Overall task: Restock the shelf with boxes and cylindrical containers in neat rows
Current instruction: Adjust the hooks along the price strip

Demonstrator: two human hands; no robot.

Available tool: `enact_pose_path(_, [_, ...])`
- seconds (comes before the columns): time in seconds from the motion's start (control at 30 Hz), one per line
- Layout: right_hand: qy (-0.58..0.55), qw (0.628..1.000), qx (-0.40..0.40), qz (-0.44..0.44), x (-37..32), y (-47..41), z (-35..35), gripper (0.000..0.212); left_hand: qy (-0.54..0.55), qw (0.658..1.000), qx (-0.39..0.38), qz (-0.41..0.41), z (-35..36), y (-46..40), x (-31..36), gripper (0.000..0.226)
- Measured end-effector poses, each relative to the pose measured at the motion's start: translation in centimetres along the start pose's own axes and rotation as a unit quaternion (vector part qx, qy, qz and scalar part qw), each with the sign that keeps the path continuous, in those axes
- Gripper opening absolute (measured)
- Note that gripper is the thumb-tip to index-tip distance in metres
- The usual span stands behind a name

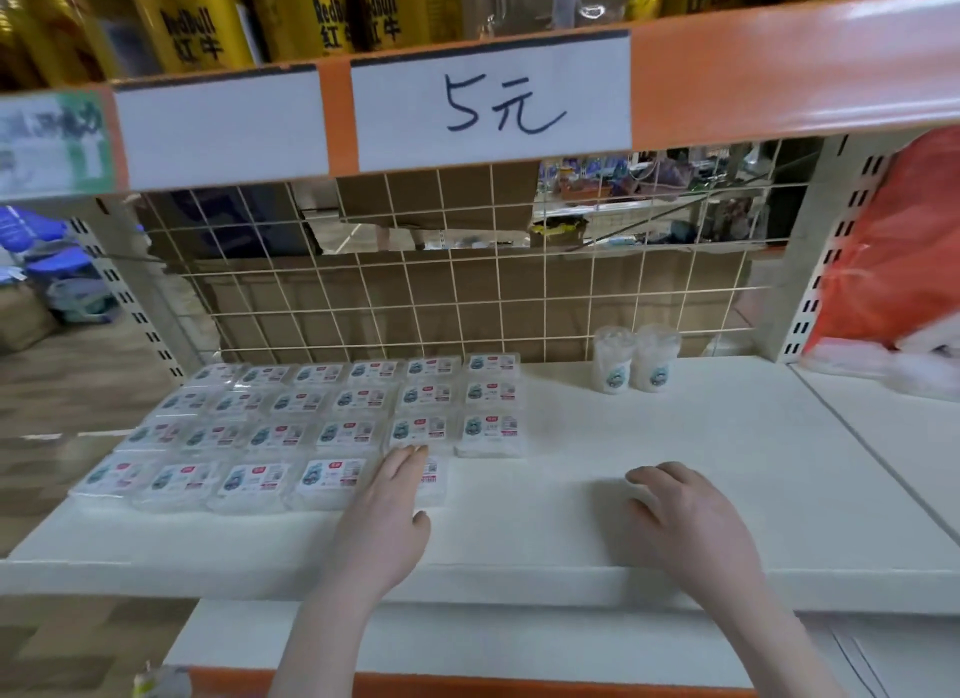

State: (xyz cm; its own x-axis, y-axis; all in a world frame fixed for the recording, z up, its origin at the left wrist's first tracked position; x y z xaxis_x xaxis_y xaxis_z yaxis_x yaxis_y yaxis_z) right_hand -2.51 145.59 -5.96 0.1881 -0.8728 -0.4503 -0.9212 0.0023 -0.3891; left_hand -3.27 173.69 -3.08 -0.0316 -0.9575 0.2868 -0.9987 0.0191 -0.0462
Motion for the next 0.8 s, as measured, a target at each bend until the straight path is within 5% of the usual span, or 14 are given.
enact_pose_path(0.37, [0.045, 0.992, 0.112, 0.045, -1.1, 8.6, -4.8, 0.026, 0.025, 0.996, 0.081, 0.002, -0.8, 7.9, 1.5, 0.053])
enact_pose_path(0.8, [0.080, 0.979, 0.154, 0.109, 3.3, 16.6, -13.7, 0.018, 0.066, 0.992, 0.051, 0.097, 0.1, 12.0, 11.7, 0.050])
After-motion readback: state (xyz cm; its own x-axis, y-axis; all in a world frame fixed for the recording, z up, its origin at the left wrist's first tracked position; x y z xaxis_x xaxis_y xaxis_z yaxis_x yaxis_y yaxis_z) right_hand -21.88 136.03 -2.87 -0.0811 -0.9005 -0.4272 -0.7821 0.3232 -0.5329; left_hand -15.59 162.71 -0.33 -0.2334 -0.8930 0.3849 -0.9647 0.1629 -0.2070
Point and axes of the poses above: each hand's wrist, its own y-axis away from the middle knuckle, its own z-axis out of the palm, x = y × z, the point moved 4 cm from there along -y, towards the middle knuckle, and after that the axes turned 4 degrees about -y, right-handed, at the moved point
